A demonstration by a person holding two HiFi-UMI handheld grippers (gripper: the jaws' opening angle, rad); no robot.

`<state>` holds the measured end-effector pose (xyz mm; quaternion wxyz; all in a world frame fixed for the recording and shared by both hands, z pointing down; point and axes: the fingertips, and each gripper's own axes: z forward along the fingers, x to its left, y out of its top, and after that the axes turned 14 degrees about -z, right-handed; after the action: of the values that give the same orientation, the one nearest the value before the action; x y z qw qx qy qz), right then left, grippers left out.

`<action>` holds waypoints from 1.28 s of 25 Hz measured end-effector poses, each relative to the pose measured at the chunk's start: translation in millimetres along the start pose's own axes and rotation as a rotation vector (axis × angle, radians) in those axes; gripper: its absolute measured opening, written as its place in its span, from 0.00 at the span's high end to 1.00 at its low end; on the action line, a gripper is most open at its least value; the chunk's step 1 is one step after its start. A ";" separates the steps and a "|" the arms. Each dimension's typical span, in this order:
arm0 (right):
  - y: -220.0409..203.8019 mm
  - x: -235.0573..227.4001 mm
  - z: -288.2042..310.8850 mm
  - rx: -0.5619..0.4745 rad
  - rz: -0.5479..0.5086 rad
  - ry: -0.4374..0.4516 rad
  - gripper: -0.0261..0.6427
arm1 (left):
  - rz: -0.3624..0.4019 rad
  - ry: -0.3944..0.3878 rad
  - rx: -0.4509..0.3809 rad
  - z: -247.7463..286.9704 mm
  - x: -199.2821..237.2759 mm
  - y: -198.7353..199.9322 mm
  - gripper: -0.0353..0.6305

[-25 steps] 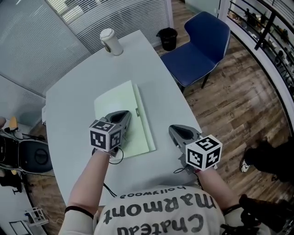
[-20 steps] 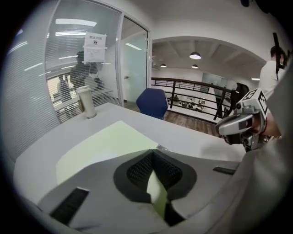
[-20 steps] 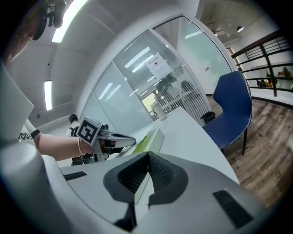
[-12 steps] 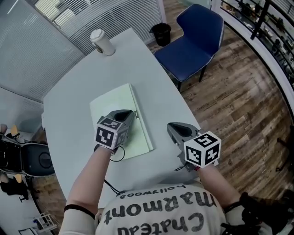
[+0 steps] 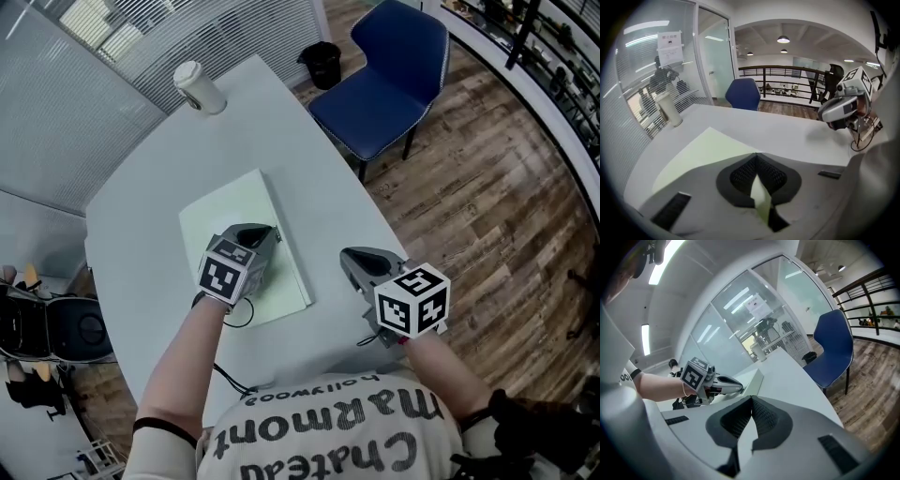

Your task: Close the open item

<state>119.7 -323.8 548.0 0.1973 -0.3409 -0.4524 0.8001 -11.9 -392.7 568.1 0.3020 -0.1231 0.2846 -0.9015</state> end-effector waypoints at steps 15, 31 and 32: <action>-13.2 9.2 3.8 0.015 -0.012 0.032 0.96 | 0.218 0.036 0.221 9.9 -3.1 0.3 0.94; -30.0 9.2 0.8 0.051 0.006 0.036 0.96 | 0.181 0.074 0.230 17.6 2.2 -4.5 0.94; -35.8 9.1 0.1 0.062 0.013 0.038 0.96 | 0.176 0.081 0.225 18.5 2.0 -5.8 0.94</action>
<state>113.6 -299.8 575.4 0.2112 -0.3527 -0.4214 0.8083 -8.9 -398.2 586.5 0.3803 -0.0266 0.2032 -0.9019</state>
